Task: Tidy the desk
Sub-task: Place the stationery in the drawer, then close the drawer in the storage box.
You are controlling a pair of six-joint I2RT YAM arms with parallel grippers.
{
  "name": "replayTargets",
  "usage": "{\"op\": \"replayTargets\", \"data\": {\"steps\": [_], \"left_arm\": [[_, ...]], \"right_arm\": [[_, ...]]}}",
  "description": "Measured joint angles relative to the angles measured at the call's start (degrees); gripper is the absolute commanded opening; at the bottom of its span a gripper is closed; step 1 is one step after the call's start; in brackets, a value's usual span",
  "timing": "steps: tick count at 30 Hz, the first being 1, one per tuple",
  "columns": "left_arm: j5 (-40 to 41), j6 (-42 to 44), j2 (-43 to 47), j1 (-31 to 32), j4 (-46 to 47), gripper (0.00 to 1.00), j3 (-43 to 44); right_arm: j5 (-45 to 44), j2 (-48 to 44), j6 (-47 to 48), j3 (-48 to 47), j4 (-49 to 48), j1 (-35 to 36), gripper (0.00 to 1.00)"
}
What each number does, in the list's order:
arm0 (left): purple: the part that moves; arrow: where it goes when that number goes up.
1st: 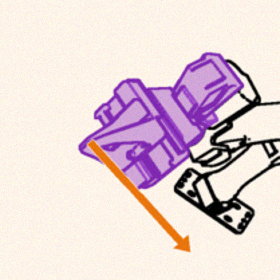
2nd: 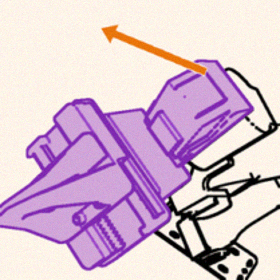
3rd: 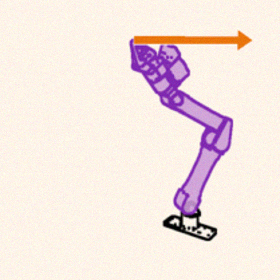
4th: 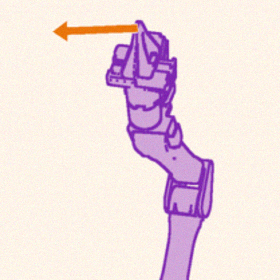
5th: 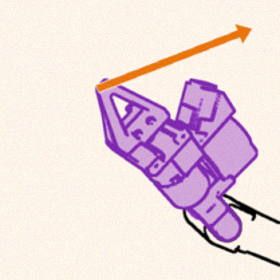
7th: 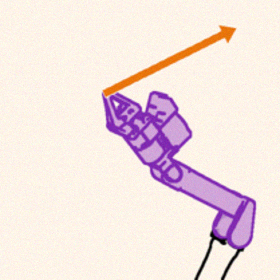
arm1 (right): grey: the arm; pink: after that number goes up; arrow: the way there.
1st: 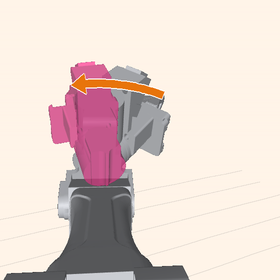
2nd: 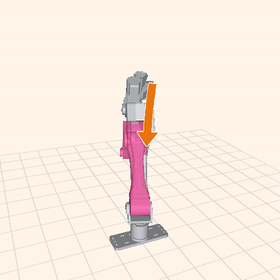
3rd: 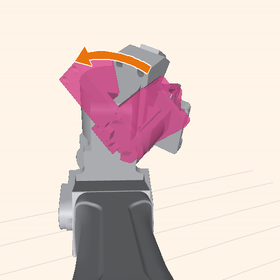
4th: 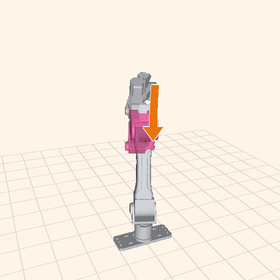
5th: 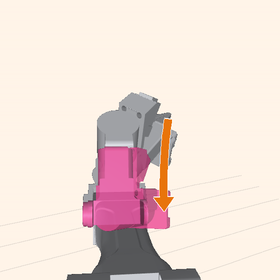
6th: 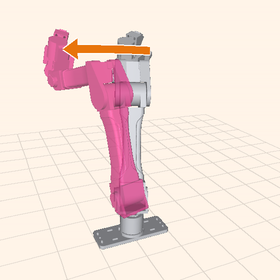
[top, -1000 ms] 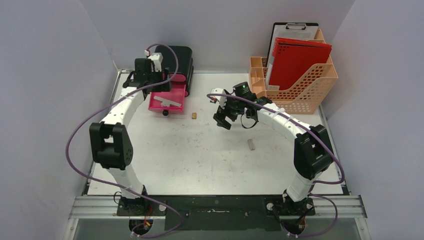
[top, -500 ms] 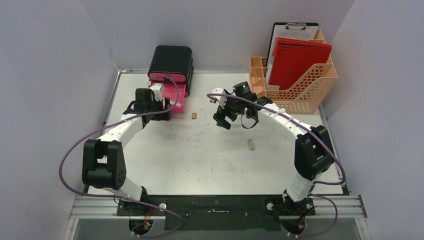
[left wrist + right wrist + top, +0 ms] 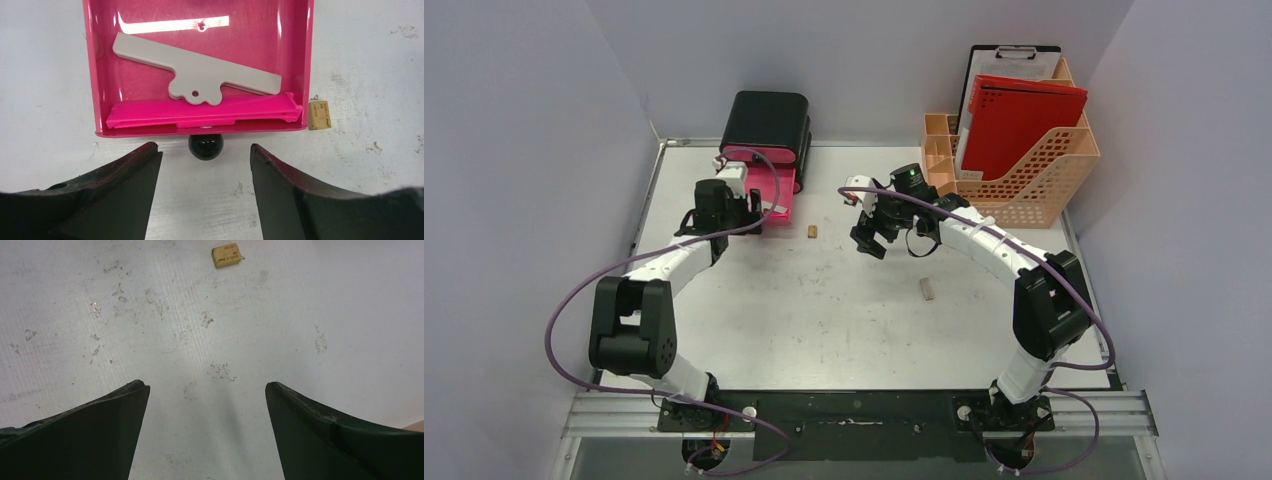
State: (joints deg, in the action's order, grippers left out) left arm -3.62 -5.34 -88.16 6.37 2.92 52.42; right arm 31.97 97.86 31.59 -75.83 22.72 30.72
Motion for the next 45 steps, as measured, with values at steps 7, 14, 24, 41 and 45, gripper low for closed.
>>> {"op": "replayTargets", "data": {"steps": [7,14,24,41,45], "left_arm": [[0.7,-0.1,-2.8,0.9,0.6,0.62,0.0],[1.3,-0.2,-3.2,1.5,0.8,0.61,0.0],[4.4,-0.2,-8.1,2.6,0.3,0.56,1.7],[6.6,-0.5,-9.6,2.6,-2.2,0.25,4.8],[6.7,-0.6,-9.6,2.7,-2.7,0.25,6.0]], "right_arm": [[0.0,0.0,0.0,0.0,0.0,-0.1,0.9],[0.0,0.0,0.0,0.0,0.0,-0.4,0.9],[0.1,0.0,0.0,0.0,0.0,-0.4,0.9],[0.6,-0.9,0.0,0.4,-0.2,-0.6,0.9],[0.7,-0.9,0.0,0.4,-0.3,-0.9,0.9]]}}
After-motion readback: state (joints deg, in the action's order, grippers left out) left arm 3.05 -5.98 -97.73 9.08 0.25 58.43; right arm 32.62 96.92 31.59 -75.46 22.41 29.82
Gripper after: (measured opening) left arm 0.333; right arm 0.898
